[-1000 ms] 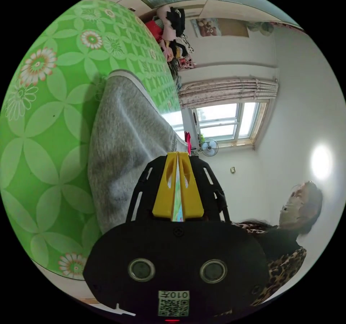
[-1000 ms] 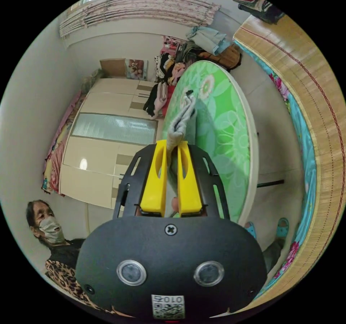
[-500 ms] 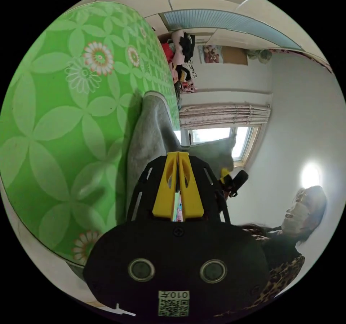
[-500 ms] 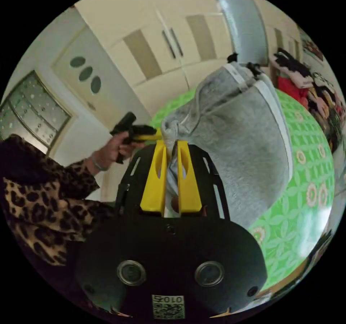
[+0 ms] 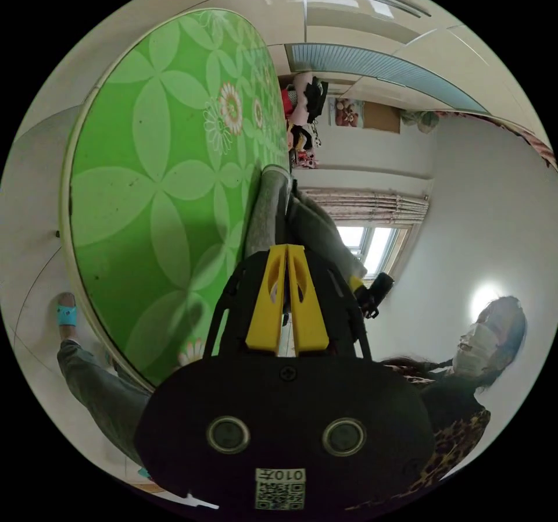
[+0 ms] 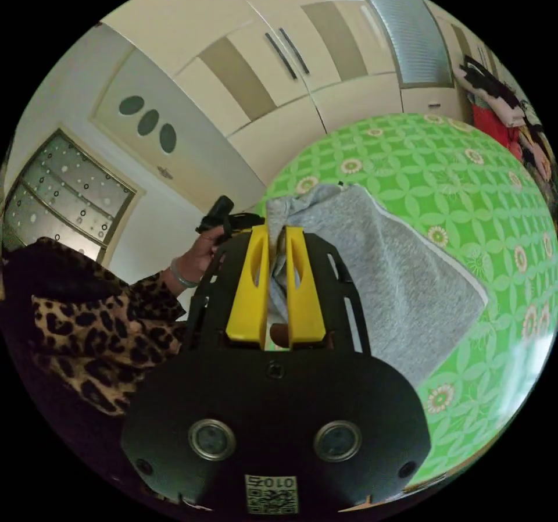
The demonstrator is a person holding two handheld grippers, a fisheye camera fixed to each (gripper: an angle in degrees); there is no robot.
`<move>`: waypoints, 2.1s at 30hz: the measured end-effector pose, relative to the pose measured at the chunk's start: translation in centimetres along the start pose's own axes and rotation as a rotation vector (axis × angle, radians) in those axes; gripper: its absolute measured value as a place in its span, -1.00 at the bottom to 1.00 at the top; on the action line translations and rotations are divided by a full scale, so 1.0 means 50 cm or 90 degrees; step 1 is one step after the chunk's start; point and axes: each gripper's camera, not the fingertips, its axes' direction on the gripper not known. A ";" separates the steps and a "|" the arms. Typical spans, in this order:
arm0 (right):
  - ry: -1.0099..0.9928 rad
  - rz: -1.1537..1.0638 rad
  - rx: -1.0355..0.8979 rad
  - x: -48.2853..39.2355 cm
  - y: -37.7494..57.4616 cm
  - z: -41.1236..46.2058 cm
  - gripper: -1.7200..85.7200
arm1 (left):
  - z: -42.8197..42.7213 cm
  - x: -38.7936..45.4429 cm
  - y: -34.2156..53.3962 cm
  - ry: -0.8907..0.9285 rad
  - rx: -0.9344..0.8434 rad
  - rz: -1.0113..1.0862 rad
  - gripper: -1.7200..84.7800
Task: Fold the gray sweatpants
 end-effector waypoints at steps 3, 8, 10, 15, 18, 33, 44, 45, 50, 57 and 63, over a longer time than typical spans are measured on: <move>0.036 -0.042 -0.076 -0.040 -0.033 0.074 -0.81 | 0.001 -0.004 0.006 0.003 -0.003 0.000 -0.96; -0.065 0.016 -0.227 -0.024 -0.004 0.227 -0.76 | -0.004 -0.007 0.018 -0.004 -0.008 -0.007 -0.97; -0.156 0.005 -0.170 -0.024 0.009 0.176 -0.77 | -0.013 0.008 0.026 -0.012 -0.012 0.014 -0.96; -0.104 0.093 -0.009 0.064 -0.010 0.050 -0.72 | 0.025 0.060 0.040 -0.030 -0.051 0.069 -0.96; 0.011 0.069 -0.061 0.085 -0.077 0.052 -0.67 | 0.082 0.092 0.060 -0.064 -0.092 0.093 -0.96; 0.134 0.084 -0.169 -0.122 0.010 0.187 -0.65 | 0.031 0.087 0.121 -0.186 -0.027 0.057 -0.96; 0.265 -0.028 -0.203 -0.170 0.101 0.254 -0.79 | 0.055 0.072 0.137 -0.182 -0.033 0.038 -0.96; 0.261 -0.032 -0.190 -0.166 0.110 0.239 -0.83 | 0.062 0.075 0.138 -0.181 -0.036 0.039 -0.96; 0.174 0.041 -0.084 -0.099 0.161 0.094 -0.87 | 0.087 0.091 0.145 -0.186 -0.045 0.050 -0.96; -0.001 0.272 0.231 0.171 0.488 -0.370 -0.86 | 0.148 0.137 0.141 -0.177 -0.064 0.083 -0.96; 0.049 0.602 0.418 0.428 0.980 -0.541 -0.85 | 0.226 0.156 0.153 -0.183 -0.103 0.093 -0.96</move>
